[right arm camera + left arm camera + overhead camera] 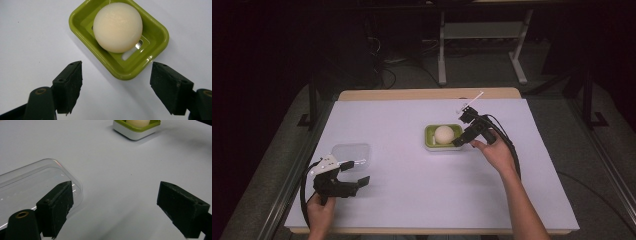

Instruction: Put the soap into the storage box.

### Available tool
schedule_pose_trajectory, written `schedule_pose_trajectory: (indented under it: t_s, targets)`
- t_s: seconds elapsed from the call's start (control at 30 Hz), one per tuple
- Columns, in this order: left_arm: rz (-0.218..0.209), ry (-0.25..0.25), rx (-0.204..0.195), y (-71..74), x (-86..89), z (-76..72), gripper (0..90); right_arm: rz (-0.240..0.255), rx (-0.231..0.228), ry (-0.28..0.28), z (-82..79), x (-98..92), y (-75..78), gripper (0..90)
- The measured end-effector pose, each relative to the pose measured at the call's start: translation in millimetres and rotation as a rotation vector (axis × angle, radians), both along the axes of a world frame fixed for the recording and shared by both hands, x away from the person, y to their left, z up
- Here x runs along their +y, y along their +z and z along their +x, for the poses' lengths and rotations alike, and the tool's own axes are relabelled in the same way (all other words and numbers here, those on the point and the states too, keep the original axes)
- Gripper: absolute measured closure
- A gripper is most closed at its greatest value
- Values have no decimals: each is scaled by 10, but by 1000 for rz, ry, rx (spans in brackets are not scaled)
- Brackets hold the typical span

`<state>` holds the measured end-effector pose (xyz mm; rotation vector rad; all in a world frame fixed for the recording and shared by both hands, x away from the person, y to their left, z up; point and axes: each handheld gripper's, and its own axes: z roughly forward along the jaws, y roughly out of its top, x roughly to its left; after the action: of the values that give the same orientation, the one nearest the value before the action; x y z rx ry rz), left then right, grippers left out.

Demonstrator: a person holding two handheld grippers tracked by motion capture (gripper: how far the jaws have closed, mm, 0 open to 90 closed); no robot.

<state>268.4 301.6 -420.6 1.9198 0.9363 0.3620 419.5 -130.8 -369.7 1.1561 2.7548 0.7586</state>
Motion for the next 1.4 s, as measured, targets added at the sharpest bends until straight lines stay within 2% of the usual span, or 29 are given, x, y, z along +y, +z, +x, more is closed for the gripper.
schedule_pose_trajectory:
  t_s: [0.47,0.8,1.0,1.4]
  targets:
    - [8,1,7,-5,-2,-2,129,24,-13,-5,-183,-175,6,251]
    - [4,0,8,-11,-13,0,129,42,-14,-17,-315,-326,-44,253]
    - [9,0,11,-13,-11,2,128,61,-23,-38,-416,-452,-68,258]
    - [15,1,11,-18,-12,5,129,83,-9,-72,-563,-652,-148,258]
